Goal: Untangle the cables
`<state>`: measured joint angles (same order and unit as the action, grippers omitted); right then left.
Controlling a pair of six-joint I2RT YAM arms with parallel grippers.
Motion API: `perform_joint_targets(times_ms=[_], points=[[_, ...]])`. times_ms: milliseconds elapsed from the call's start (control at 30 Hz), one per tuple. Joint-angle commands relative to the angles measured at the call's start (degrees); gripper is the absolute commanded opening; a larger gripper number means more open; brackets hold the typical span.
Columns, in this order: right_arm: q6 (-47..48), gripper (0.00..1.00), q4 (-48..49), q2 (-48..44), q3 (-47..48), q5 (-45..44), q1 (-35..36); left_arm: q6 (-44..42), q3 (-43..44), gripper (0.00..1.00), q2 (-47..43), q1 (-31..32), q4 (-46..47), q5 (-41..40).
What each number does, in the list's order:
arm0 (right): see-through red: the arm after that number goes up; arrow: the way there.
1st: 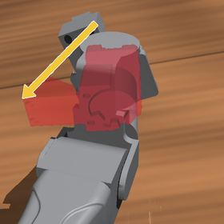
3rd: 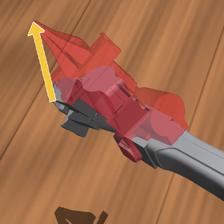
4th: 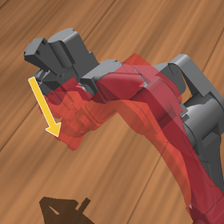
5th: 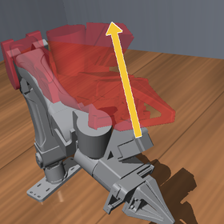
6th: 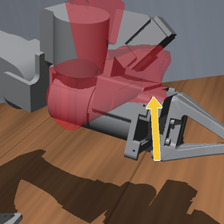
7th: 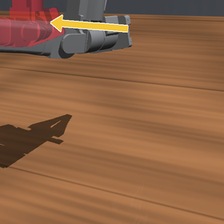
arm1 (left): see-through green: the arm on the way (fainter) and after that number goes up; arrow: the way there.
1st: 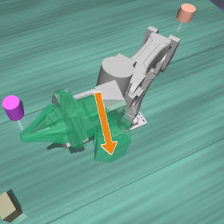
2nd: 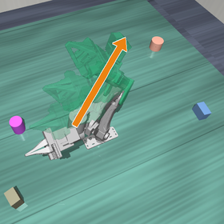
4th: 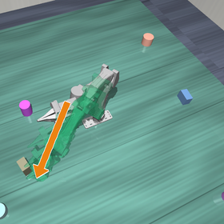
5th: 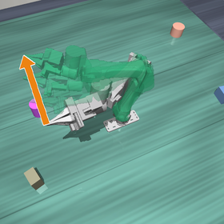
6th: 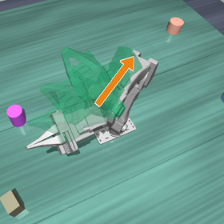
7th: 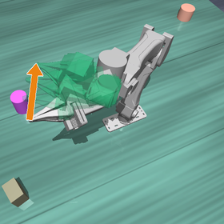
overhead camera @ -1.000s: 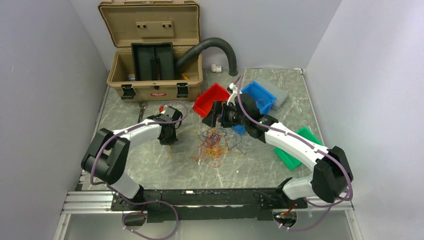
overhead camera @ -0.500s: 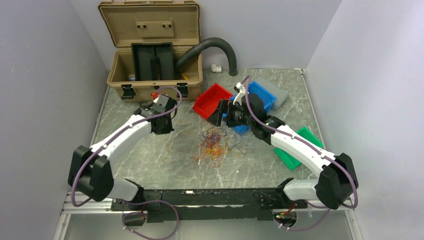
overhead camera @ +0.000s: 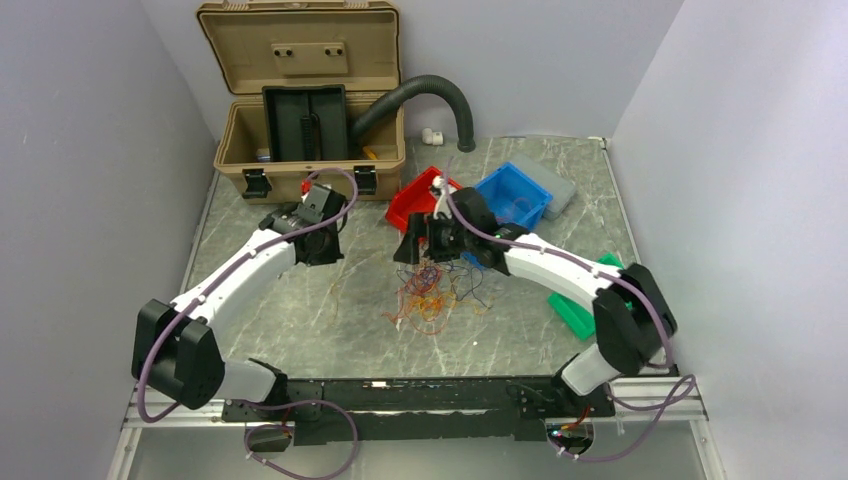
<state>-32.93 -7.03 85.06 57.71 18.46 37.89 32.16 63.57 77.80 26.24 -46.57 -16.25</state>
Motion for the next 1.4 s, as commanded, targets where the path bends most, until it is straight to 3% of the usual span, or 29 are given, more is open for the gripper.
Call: perform_joint_targets(times_ms=[0, 133, 500, 933, 1200, 1300, 1367], points=[[0.2, 0.96, 2.0, 6.0, 6.3, 0.7, 3.7, 0.1, -5.2, 0.00, -2.3, -3.0, 4.6, 5.2], [-2.0, 0.94, 5.6, 12.8, 9.3, 0.8, 5.2, -0.3, -9.1, 0.00, -3.3, -5.6, 7.7, 8.2], [3.2, 0.87, -1.9, 31.0, 26.3, -3.4, 8.3, -0.7, -13.6, 0.00, -1.3, -8.0, 12.6, 11.6], [11.1, 0.80, -9.6, 39.2, 32.5, -10.0, 9.3, -1.6, -14.7, 0.00, 1.1, -9.7, 14.1, 11.7], [13.3, 0.62, -9.7, 42.3, 35.3, -9.7, 10.8, -1.9, -15.1, 0.00, 2.9, -9.7, 15.2, 12.0], [13.9, 0.48, -9.9, 43.0, 36.0, -10.8, 11.2, -2.0, -15.0, 0.00, 3.4, -9.8, 15.3, 12.0], [14.1, 0.28, -9.4, 42.9, 35.6, -10.5, 11.4, -2.2, -15.0, 0.00, 3.5, -9.7, 15.4, 11.9]])
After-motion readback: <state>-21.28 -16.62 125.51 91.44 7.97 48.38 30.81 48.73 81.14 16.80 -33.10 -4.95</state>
